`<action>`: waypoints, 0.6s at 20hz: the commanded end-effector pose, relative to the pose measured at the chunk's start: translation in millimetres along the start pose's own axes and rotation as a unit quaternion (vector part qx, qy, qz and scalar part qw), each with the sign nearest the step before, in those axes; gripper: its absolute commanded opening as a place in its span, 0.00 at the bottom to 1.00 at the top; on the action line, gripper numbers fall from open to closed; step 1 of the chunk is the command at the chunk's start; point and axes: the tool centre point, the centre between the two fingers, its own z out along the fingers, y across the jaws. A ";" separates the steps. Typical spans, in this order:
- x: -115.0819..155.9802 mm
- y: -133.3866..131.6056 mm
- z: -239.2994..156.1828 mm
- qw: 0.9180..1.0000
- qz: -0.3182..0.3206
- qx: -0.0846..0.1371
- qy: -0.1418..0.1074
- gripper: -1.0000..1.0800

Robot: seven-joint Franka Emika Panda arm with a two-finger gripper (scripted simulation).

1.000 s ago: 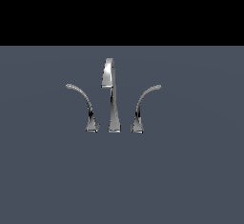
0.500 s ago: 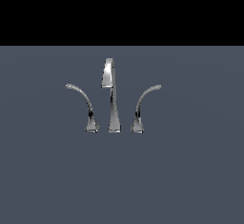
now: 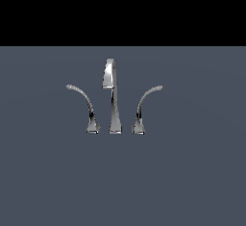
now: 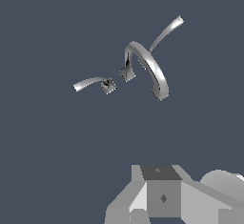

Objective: Turn on the faucet by rotating a designated handle.

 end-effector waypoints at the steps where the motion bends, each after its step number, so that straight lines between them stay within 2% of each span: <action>1: 2.1 -10.6 12.2 1.000 0.027 -0.001 -0.001 0.00; 12: 18.4 -52.6 62.8 0.990 0.140 -0.005 -0.005 0.00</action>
